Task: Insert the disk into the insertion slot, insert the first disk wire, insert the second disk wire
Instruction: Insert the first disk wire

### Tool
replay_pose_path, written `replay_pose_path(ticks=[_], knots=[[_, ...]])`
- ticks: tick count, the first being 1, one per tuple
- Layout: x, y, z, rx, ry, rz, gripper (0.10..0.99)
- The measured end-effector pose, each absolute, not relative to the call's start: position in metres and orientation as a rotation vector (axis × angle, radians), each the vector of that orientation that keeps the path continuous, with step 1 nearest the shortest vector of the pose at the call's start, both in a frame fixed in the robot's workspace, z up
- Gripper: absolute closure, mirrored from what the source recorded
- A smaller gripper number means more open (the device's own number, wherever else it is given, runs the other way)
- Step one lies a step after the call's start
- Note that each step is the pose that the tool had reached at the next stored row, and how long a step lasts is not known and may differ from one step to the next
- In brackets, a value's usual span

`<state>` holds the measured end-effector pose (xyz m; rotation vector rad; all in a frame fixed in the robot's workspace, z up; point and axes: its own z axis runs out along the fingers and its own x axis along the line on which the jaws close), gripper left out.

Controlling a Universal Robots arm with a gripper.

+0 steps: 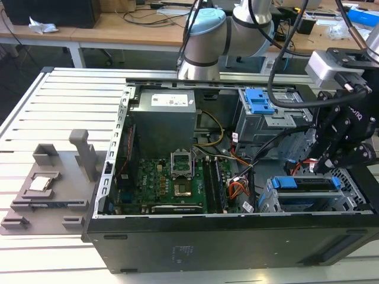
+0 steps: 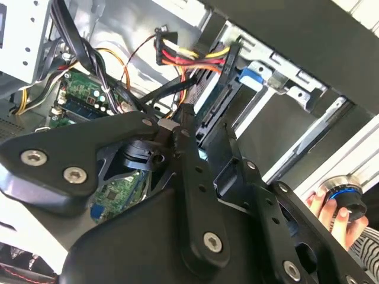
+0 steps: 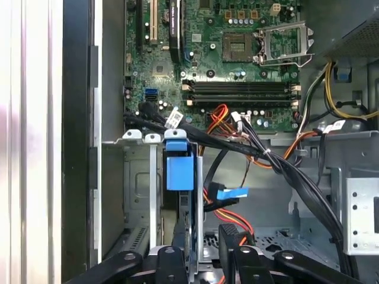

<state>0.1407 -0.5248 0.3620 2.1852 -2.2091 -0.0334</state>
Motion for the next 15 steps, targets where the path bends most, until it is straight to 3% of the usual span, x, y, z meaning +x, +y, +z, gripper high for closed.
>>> replay_pose_path(ticks=[15], knots=[[0.166, -0.521, 0.362, 2.184, -2.206, -0.029, 0.725]])
